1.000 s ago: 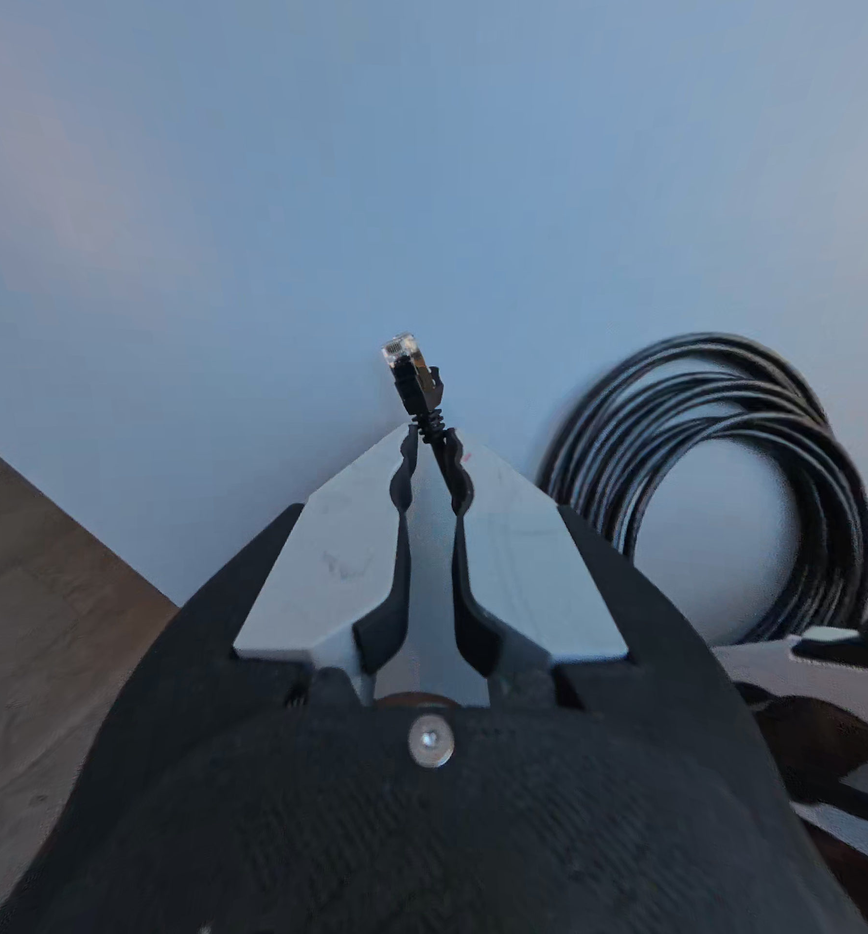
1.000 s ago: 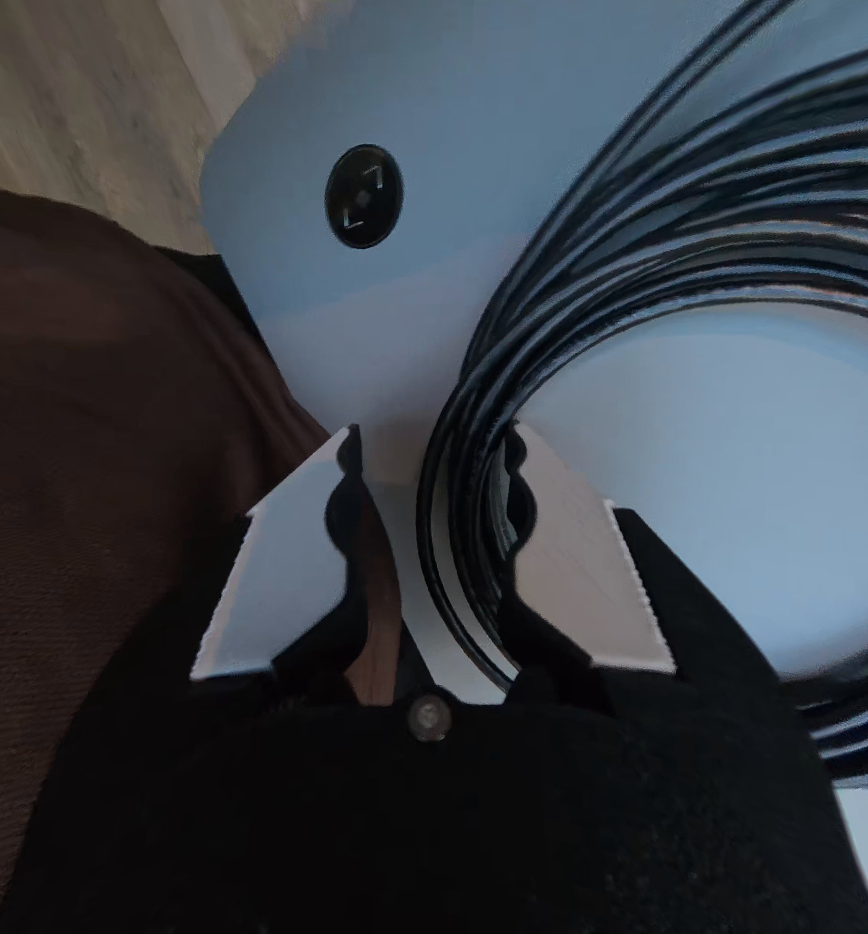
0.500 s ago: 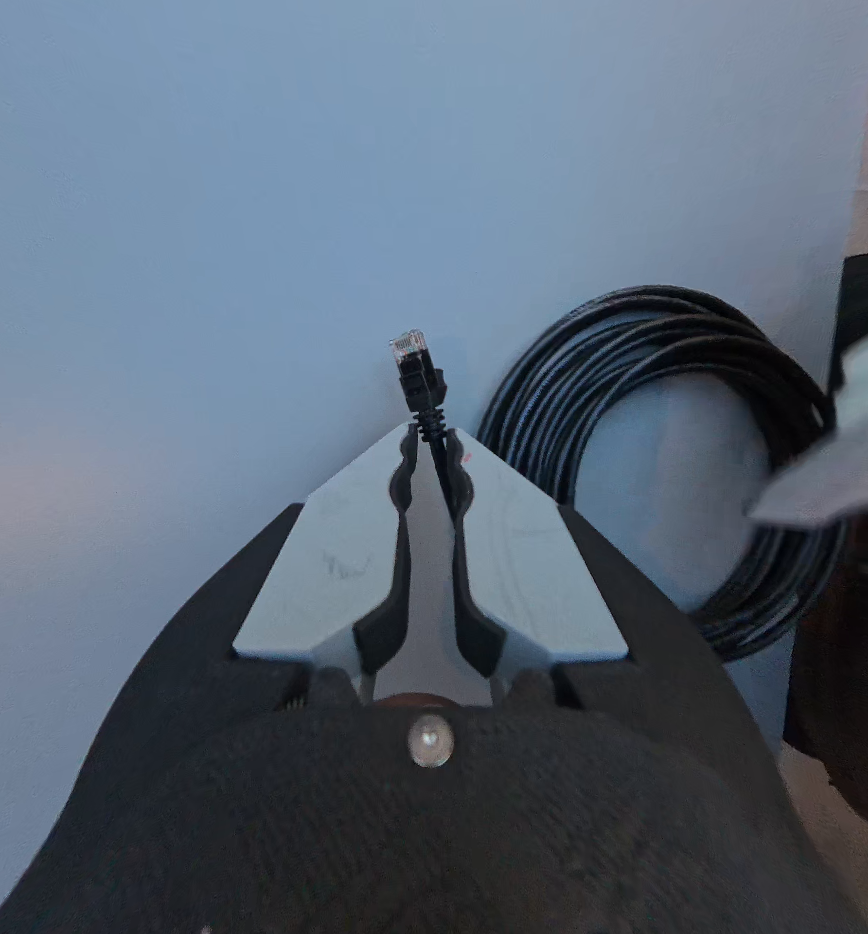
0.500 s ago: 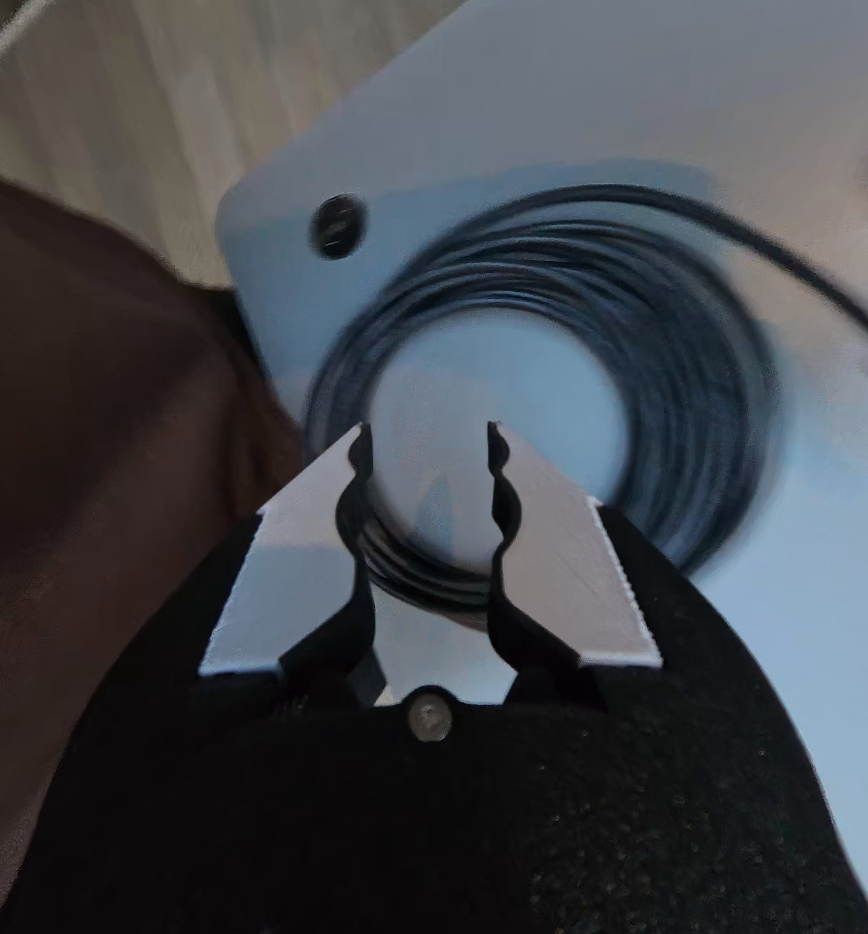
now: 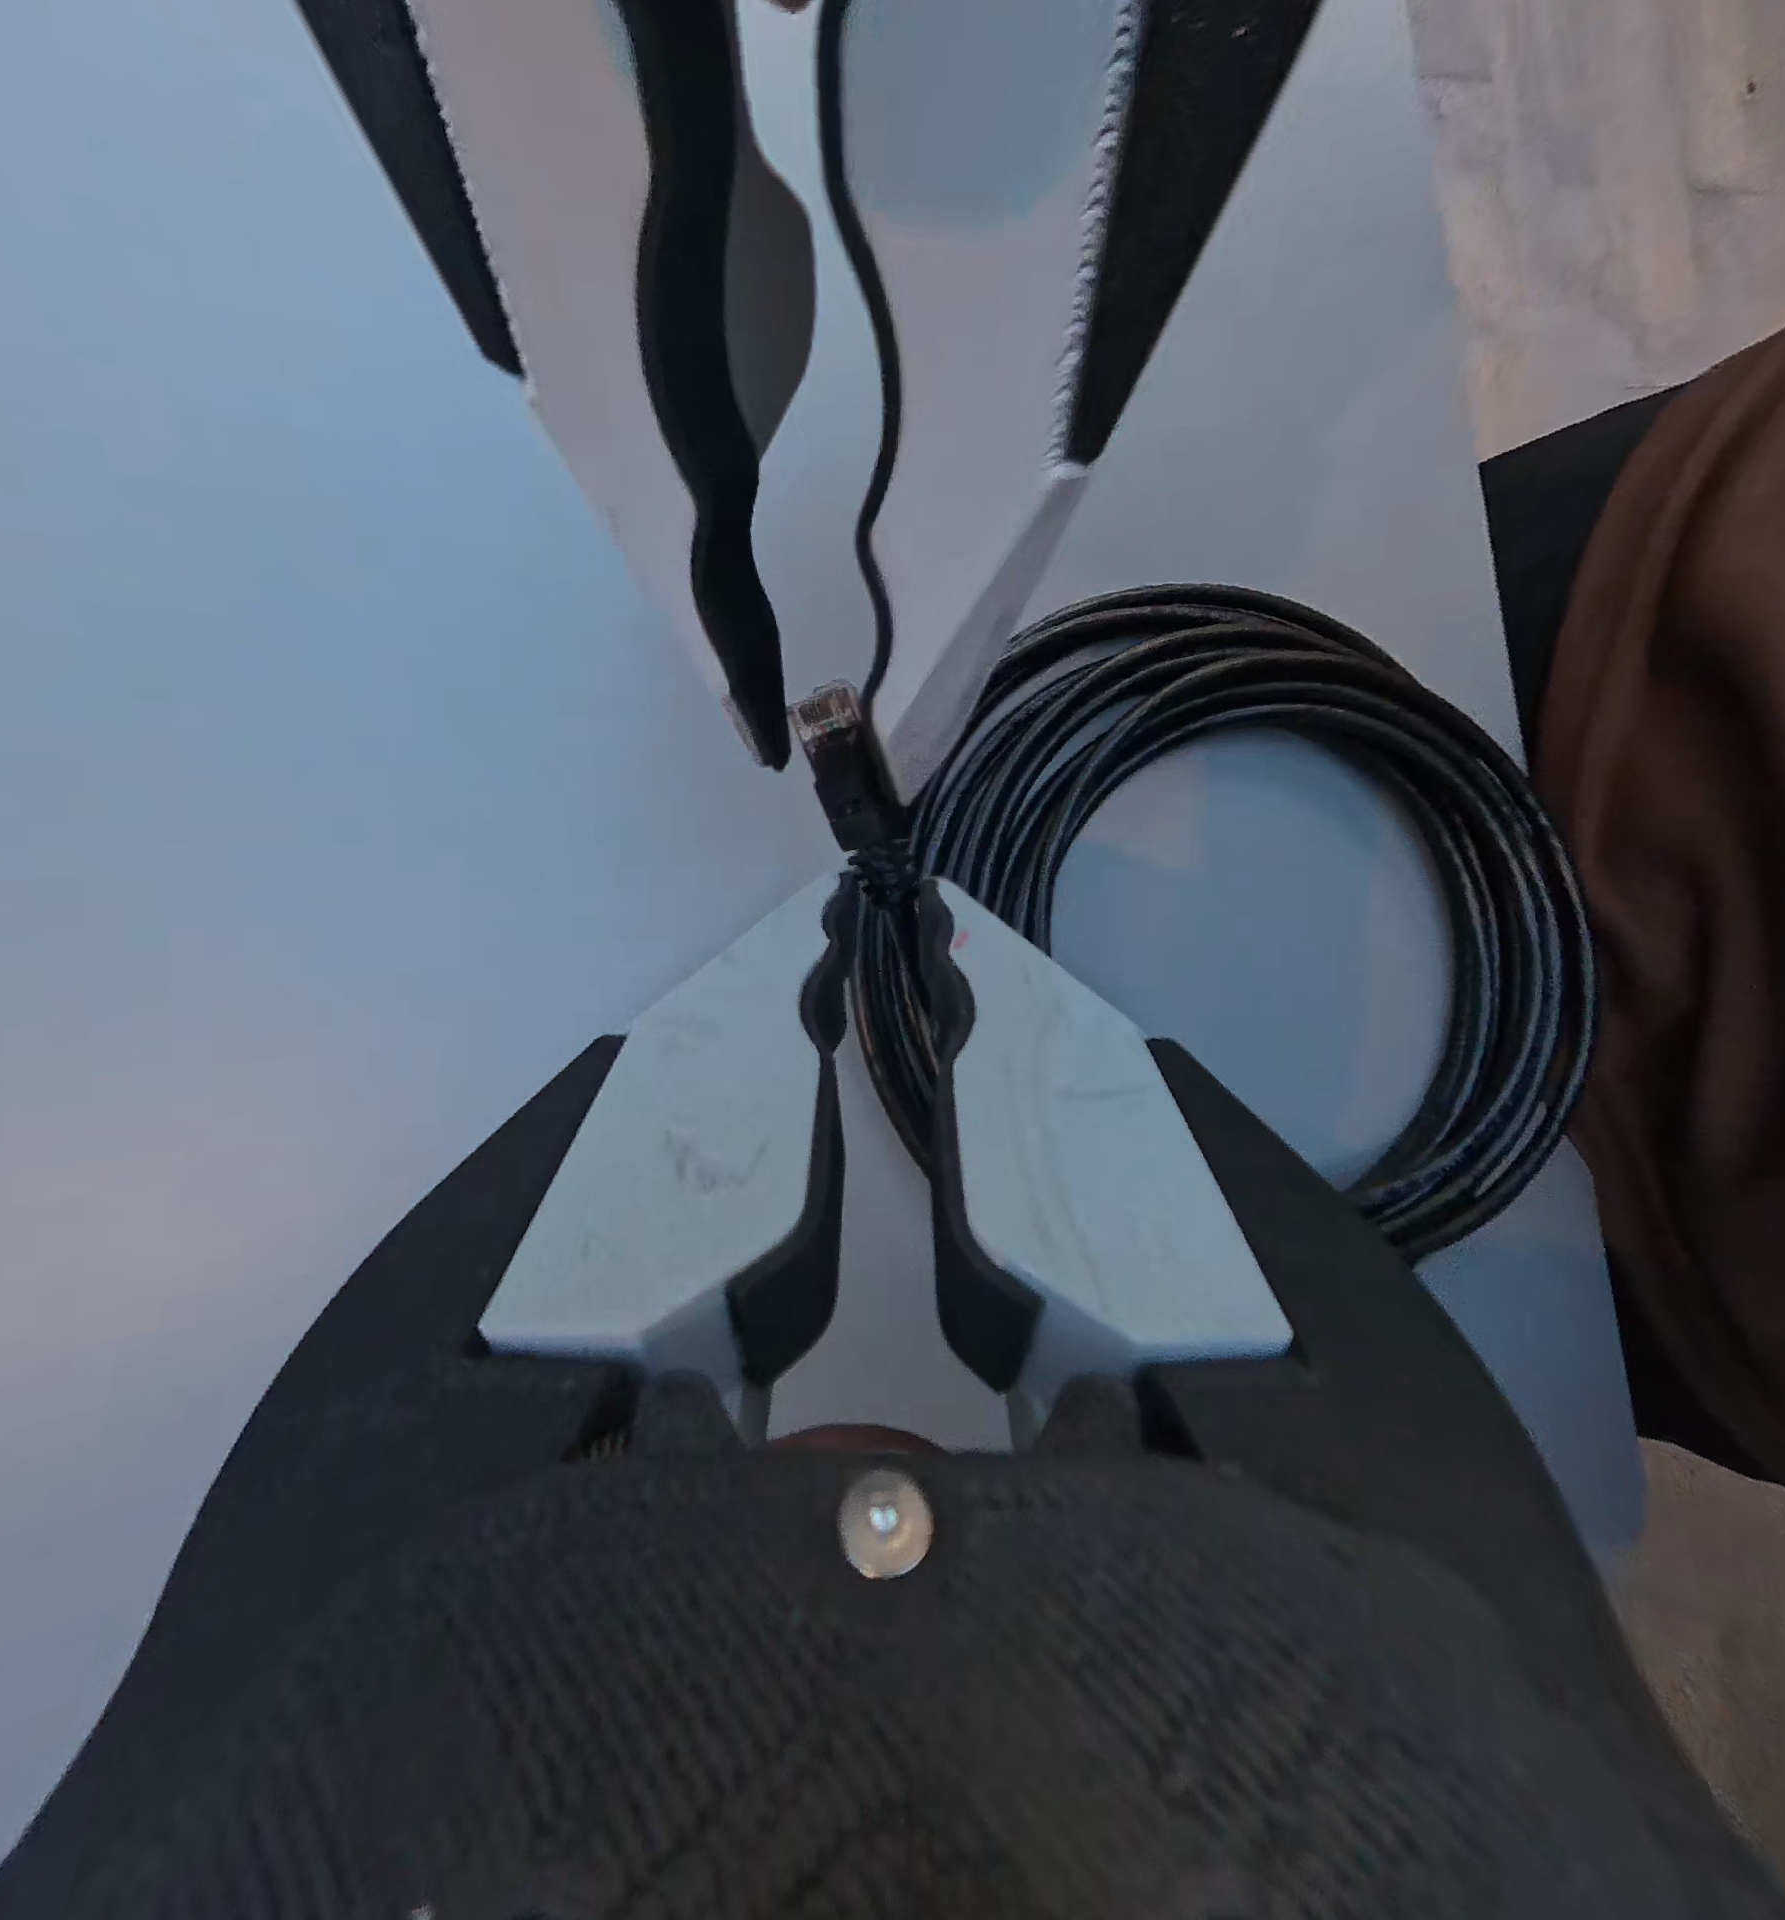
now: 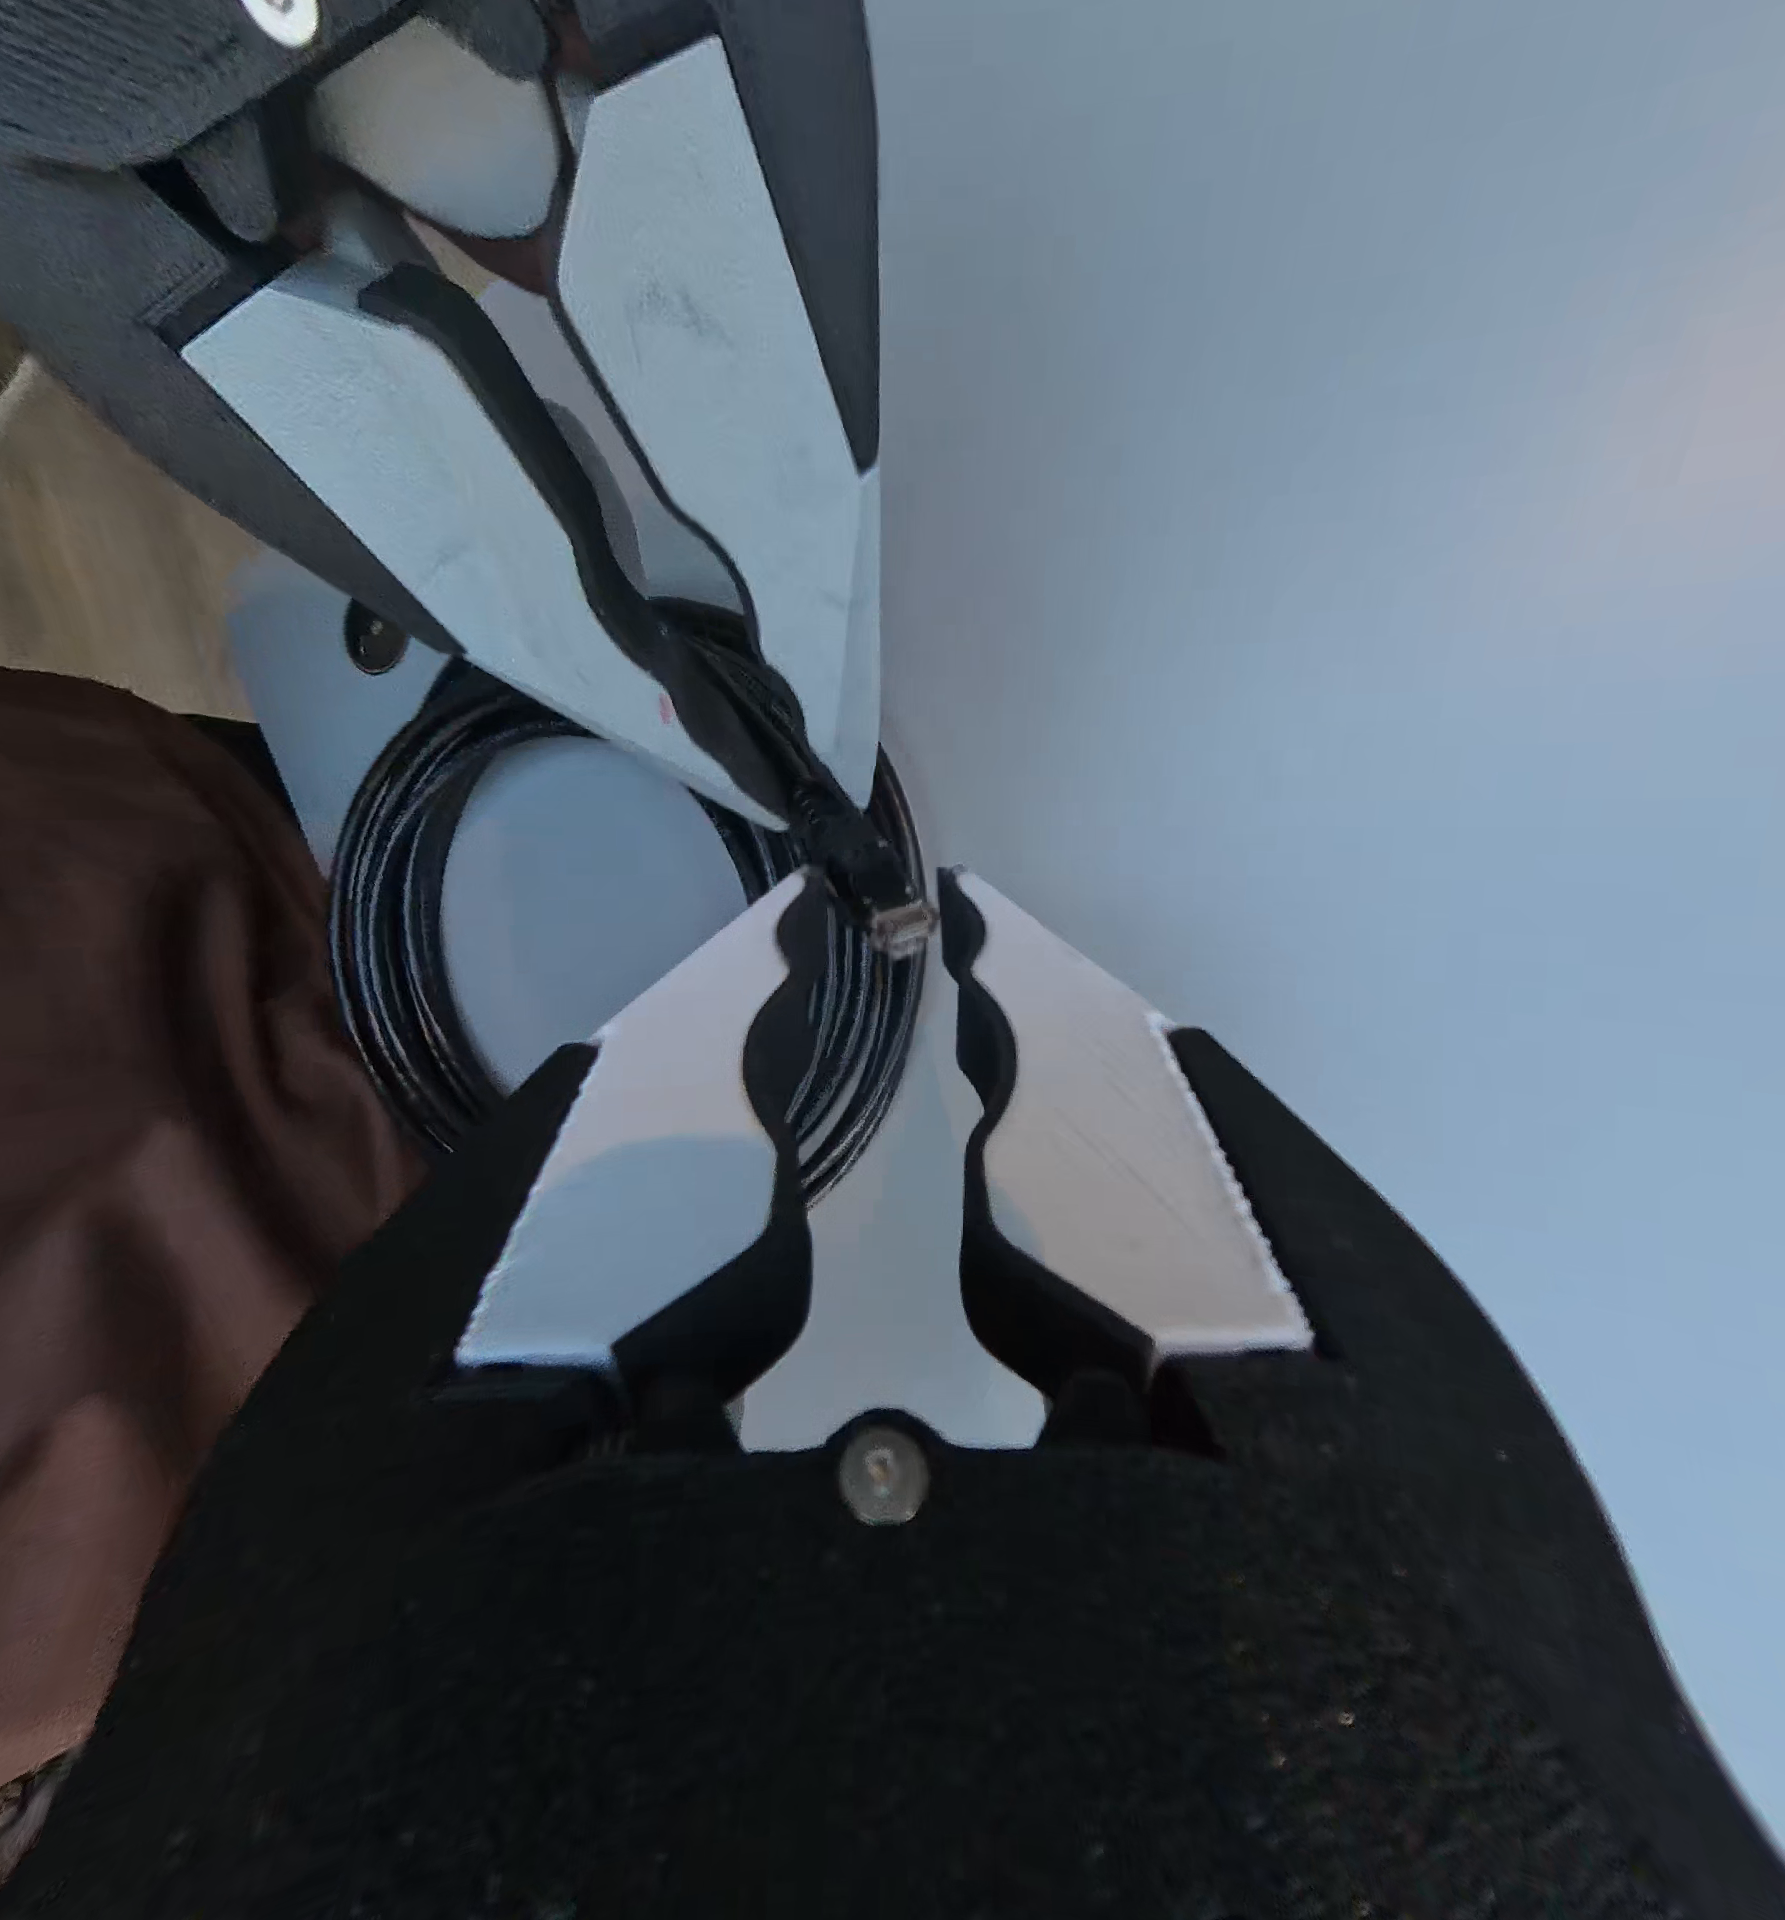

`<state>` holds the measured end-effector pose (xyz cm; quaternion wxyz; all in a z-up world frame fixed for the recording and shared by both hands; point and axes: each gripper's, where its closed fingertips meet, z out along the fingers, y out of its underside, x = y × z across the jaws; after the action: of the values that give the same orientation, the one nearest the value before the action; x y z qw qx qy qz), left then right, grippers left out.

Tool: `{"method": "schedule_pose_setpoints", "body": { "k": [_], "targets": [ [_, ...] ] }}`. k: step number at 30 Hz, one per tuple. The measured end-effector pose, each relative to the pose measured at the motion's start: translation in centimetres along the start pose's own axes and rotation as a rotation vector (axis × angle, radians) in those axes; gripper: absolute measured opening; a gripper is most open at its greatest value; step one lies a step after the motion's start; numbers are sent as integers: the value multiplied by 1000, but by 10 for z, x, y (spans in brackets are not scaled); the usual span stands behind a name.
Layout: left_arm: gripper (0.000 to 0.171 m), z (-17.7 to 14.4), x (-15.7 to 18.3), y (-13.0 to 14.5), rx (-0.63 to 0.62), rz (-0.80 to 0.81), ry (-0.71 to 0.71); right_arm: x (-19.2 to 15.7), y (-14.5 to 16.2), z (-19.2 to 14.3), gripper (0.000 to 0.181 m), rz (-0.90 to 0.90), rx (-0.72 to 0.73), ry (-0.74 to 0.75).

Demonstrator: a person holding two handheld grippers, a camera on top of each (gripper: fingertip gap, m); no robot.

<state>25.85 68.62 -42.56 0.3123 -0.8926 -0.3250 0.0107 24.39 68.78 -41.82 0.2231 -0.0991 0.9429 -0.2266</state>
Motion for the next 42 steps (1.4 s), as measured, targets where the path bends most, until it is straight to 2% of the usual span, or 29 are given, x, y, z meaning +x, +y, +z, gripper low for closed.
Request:
{"method": "schedule_pose_setpoints", "body": {
  "k": [2, 5, 11, 14, 17, 19, 20, 22, 25, 27, 29, 31, 33, 35, 39, 42],
  "targets": [
    [8, -2, 6, -1, 22, 5, 7, -5, -6, 0, 27, -5, 6, -25],
    [7, -3, 5, 0, 41, -2, -19, -11, -5, 3, 8, -21, -28, -68],
    [7, -3, 5, -1, 74, -31, -39, -12, -3, 0, 0, -7, -15, -50],
    [8, 0, 0, 8, 22, -69, -92, 1, 15, 0, 0, 8, -63, 41],
    [8, -1, 2, 8, 55, -97, -127, 11, 37, 0, 0, 46, -114, 116],
    [12, -1, 4, 11, 60, -130, -161, 5, 43, 1, 0, 90, -91, 107],
    [4, 0, 9, 11, 75, -135, -147, 1, 42, 1, 0, 109, -59, 96],
    [0, 3, 21, 5, 113, -86, -113, -12, 32, 0, 25, 130, 12, 52],
    [0, 10, 25, 5, 76, -30, -109, -21, 29, 2, 30, 149, 4, 15],
    [0, 7, 22, 5, 63, -55, -129, -11, 36, 2, 29, 149, -46, 92],
    [0, -5, 13, 6, 61, -127, -191, -9, 37, -2, 27, 176, -31, 128],
    [40, -20, 2, 25, -3, -276, -299, -15, 36, -7, 26, 228, 28, 128],
    [53, -28, 11, 55, -75, -446, -327, -22, 44, -12, 27, 287, 78, 133],
    [71, -29, 26, 76, -58, -561, -334, -31, 59, -15, 27, 351, 115, 135],
    [80, -18, 42, 108, -66, -654, -348, -50, 99, -17, 28, 492, 159, 138],
    [72, 3, 43, 122, -131, -620, -338, -62, 121, -21, 28, 594, 196, 144]
  ]
}}
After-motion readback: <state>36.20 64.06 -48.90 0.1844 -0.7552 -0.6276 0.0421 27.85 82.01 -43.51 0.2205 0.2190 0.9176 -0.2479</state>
